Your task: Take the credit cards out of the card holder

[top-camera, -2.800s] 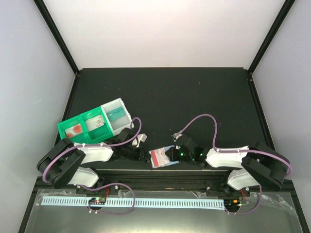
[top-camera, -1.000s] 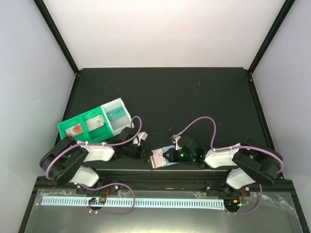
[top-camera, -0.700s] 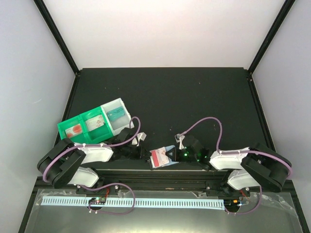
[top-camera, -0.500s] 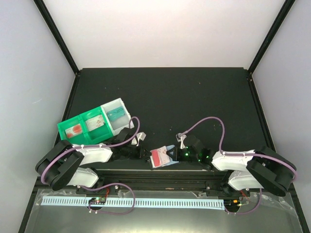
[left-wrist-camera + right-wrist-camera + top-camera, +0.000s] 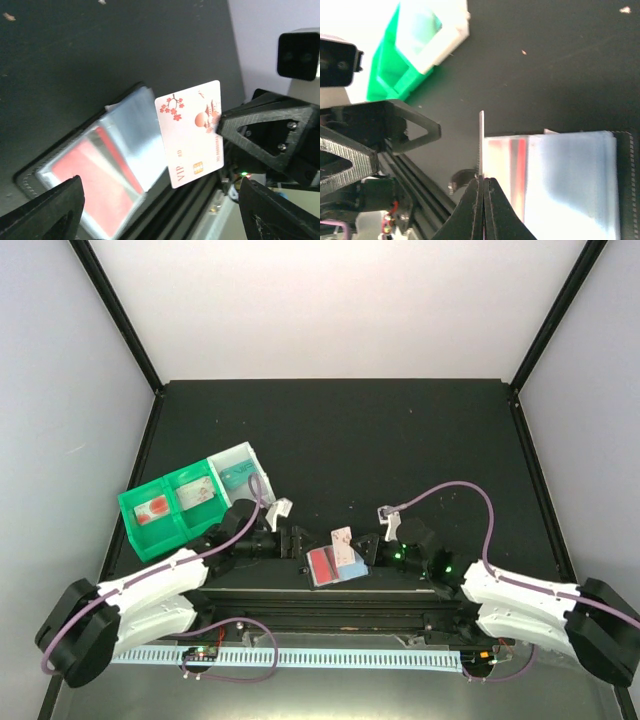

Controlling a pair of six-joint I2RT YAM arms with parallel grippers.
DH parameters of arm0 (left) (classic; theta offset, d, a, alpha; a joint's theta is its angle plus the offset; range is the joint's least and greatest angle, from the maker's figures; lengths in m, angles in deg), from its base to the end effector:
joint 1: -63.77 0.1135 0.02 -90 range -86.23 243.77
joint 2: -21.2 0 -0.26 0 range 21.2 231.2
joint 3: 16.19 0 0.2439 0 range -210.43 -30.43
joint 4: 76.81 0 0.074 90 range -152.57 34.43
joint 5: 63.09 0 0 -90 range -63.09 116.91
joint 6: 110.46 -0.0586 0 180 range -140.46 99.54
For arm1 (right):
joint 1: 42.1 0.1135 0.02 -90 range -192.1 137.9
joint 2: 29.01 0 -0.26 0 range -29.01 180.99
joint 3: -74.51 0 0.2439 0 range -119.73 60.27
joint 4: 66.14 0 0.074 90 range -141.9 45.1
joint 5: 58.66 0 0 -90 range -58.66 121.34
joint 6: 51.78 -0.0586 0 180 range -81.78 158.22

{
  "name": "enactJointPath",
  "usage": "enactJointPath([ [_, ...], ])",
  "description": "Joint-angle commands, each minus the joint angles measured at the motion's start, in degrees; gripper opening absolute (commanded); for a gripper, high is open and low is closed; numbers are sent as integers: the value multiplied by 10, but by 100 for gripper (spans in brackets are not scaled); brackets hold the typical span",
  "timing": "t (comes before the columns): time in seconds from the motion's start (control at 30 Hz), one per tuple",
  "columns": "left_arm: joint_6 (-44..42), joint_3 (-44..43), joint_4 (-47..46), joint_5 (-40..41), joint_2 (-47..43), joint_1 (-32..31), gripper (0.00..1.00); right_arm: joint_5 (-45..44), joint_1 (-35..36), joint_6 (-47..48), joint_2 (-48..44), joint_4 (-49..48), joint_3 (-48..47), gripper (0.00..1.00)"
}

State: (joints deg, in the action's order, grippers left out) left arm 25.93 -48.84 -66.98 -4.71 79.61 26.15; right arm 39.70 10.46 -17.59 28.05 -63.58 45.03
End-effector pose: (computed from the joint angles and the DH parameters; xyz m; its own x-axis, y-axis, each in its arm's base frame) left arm 0.1430 -0.1490 0.1569 -0.9388 -0.0549 -0.3400 0.2577 0.5429 -0.7993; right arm 0.1203 0.1711 0.1525 -0.8846 0.1909 -0.4256 -0.2319 0.6117 0.7564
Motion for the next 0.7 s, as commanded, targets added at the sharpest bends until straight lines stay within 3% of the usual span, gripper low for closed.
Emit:
enactJointPath([
  [0.0, 58, -5, -25, -30, -48, -3, 88, 4, -3, -44, -51, -12, -2, 1],
  [0.17, 127, 23, -113, -57, -97, -4, 87, 11, -3, -104, -100, -76, 7, 1],
  [0.53, 195, 44, -190, -58, -146, -7, 61, 34, 0, -178, -100, -196, 15, 1],
  [0.67, 199, 39, -194, -58, -141, -10, 57, 39, 1, -174, -89, -207, 9, 1],
])
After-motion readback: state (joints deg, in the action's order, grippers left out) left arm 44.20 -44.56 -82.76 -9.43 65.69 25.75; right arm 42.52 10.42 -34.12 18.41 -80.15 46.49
